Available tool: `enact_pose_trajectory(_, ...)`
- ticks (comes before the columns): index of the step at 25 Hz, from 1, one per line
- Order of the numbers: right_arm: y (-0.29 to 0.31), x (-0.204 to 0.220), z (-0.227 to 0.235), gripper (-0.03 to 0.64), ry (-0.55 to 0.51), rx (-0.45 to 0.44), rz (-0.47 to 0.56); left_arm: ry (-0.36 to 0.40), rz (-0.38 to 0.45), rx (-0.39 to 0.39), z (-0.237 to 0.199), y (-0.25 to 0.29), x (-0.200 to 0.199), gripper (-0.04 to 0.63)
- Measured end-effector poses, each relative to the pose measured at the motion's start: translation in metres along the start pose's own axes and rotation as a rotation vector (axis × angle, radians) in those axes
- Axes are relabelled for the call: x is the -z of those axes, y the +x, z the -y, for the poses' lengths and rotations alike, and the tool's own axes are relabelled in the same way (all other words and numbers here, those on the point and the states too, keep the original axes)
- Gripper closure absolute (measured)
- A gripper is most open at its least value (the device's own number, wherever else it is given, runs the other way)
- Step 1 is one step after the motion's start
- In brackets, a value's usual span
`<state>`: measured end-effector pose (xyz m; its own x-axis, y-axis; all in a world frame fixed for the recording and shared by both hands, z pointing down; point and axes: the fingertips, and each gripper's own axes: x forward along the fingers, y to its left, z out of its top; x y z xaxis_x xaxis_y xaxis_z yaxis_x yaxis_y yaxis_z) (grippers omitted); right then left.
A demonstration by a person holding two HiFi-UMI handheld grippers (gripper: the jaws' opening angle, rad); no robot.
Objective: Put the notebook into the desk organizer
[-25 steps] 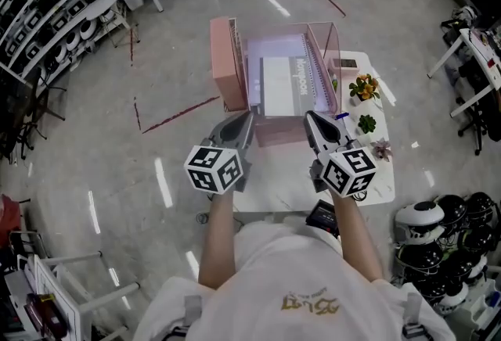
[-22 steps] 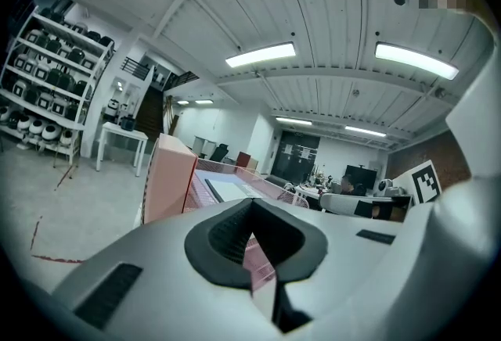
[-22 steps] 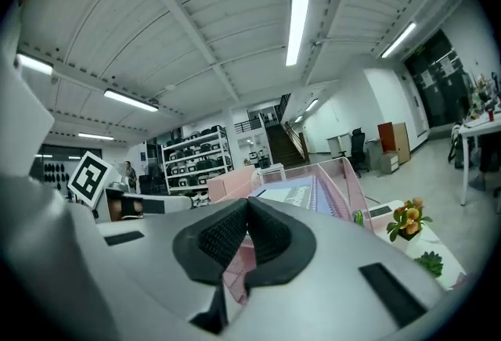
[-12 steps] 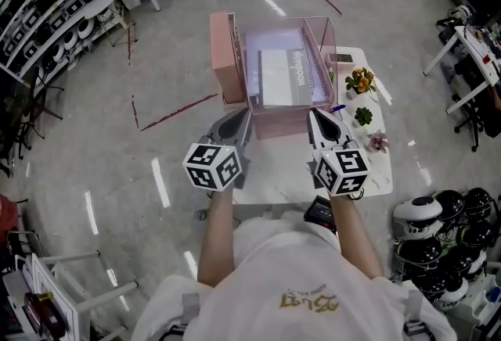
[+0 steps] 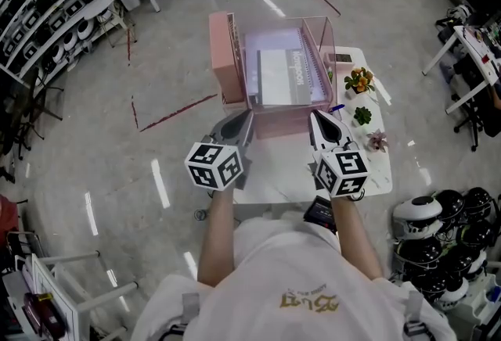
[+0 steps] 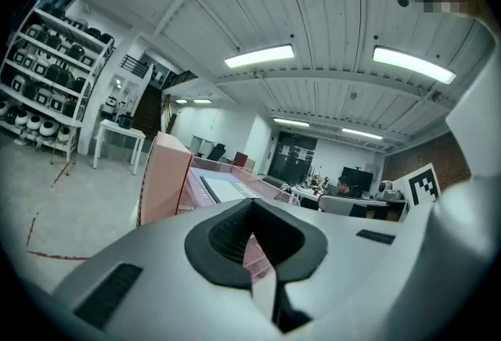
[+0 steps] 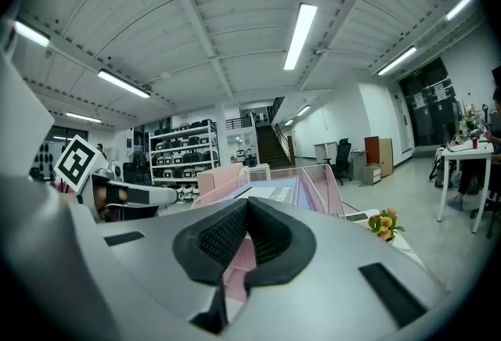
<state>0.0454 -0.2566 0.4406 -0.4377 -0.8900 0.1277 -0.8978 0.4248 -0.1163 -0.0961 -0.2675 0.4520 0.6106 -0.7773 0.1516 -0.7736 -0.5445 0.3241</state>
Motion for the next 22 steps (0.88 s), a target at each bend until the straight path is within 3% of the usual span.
enact_pose_trajectory(22,-0.009,-0.002,0.012,0.607,0.018,0.006,0.008,0.017,-0.004,-0.011,0.006,0.005,-0.002,0.578)
